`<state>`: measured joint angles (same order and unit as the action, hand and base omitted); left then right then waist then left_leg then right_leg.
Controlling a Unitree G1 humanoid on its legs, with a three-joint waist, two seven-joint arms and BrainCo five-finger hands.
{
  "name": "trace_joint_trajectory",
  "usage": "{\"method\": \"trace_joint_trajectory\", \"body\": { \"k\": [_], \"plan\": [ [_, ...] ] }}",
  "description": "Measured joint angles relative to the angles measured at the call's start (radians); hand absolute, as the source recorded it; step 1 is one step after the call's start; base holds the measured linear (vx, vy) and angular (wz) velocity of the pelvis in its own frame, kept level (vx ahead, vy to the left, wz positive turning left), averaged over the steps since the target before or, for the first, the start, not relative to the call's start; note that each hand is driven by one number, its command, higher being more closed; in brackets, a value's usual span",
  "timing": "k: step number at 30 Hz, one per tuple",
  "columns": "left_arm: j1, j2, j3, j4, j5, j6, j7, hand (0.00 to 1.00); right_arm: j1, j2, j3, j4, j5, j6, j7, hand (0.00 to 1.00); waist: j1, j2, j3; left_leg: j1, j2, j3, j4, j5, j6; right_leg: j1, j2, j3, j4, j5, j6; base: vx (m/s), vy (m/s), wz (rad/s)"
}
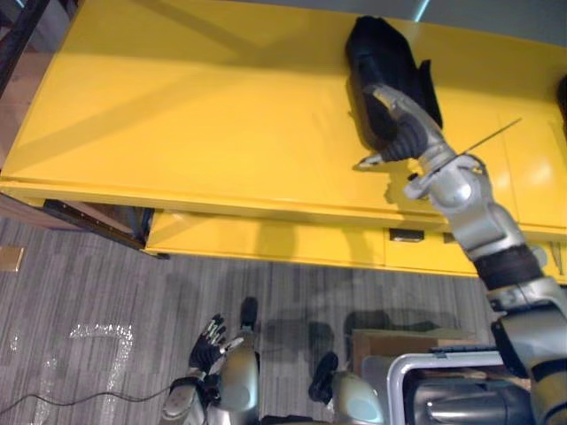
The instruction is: Walk over and take plastic housings, then place them on the shelf
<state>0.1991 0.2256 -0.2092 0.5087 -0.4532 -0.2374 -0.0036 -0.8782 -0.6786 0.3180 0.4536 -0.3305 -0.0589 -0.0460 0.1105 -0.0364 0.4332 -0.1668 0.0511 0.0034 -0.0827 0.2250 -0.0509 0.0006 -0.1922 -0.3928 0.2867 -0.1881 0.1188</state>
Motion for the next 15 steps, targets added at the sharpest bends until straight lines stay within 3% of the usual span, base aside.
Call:
{"method": "trace_joint_trajectory", "body": {
  "k": [7,15],
  "plan": [
    [-0.004,-0.021,0.001,-0.018,0.000,0.001,0.001,0.00,-0.033,0.000,-0.001,0.070,-0.020,0.043,-0.008,0.00,-0.001,0.029,0.001,-0.009,0.000,-0.017,0.000,0.001,0.005,-0.008,-0.002,-0.014,0.021,-0.012,-0.005,-0.01,-0.027,0.06],
    [-0.006,-0.039,0.000,-0.051,-0.001,0.022,0.001,0.00,-0.058,0.000,-0.012,0.087,-0.017,0.134,0.035,0.00,0.002,0.048,0.006,-0.010,0.000,-0.018,0.000,0.005,-0.001,-0.022,-0.010,-0.014,0.058,-0.033,-0.006,0.00,-0.046,0.01]
  ]
}}
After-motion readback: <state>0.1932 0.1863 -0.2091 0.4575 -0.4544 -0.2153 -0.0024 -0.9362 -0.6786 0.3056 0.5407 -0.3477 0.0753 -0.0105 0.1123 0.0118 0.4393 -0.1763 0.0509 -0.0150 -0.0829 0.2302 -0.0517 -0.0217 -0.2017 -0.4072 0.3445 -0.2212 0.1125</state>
